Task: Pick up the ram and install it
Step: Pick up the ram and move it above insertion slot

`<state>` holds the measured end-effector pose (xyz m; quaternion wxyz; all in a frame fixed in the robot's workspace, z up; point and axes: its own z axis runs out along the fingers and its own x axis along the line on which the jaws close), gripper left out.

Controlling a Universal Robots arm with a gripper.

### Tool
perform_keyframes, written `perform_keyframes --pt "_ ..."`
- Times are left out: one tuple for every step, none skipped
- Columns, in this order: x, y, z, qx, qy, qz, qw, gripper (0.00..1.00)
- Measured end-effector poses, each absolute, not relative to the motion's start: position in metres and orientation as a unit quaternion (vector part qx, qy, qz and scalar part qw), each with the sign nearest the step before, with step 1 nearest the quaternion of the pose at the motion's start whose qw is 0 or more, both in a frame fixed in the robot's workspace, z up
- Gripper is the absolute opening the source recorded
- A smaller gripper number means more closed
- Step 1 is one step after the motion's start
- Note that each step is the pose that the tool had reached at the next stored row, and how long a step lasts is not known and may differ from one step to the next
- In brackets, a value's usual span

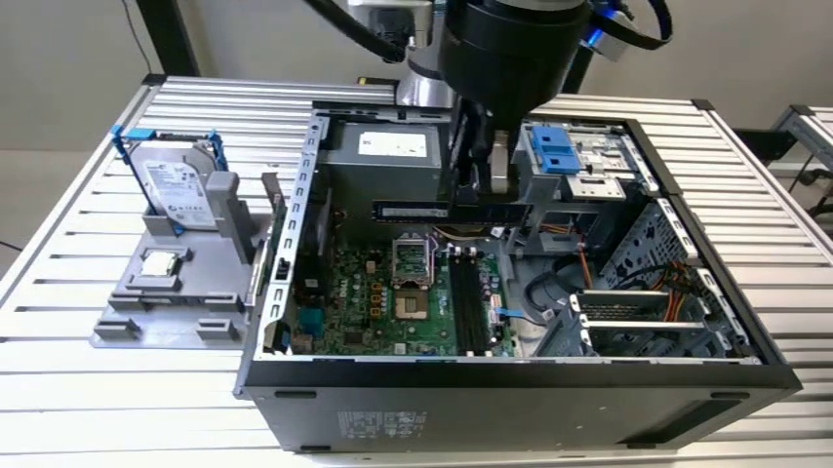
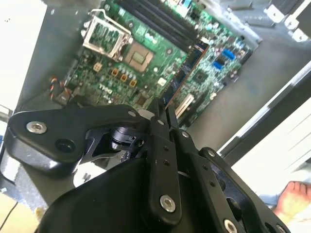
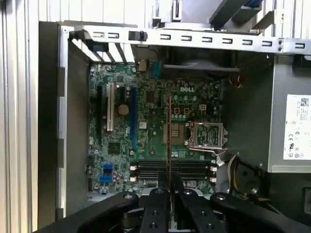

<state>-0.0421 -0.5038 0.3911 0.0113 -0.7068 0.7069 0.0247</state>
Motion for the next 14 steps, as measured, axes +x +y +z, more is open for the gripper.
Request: perform_keyframes --pt "-0.038 -0.504 0.391 -0.707 0.707 0.025 0.011 0.00" --pt "-0.033 -0.504 0.391 -0.707 0.707 0.025 0.011 0.00" --pt "-0.029 -0.504 0.391 -0.707 0.707 0.025 0.011 0.00" --pt "-0.024 -0.504 0.391 -0.707 0.707 0.025 0.011 0.00" --pt "-0.019 -0.504 0.391 -0.707 0.707 0.025 0.011 0.00" --pt "-0.015 -0.504 0.391 -0.707 0.707 0.025 0.011 0.00" --pt "-0.010 -0.504 0.391 -0.707 0.707 0.025 0.011 0.00" --pt "-0.006 -0.504 0.391 -0.707 0.707 0.026 0.010 0.00" --pt "-0.001 -0.504 0.391 -0.707 0.707 0.026 0.010 0.00" --pt "0.003 -0.504 0.391 -0.707 0.707 0.026 0.010 0.00" --pt "0.008 -0.504 0.391 -0.707 0.707 0.026 0.010 0.00" --pt "0.013 -0.504 0.391 -0.707 0.707 0.026 0.010 0.00" --pt "0.017 -0.504 0.391 -0.707 0.707 0.026 0.010 0.00" --pt "0.022 -0.504 0.391 -0.707 0.707 0.026 0.010 0.00"
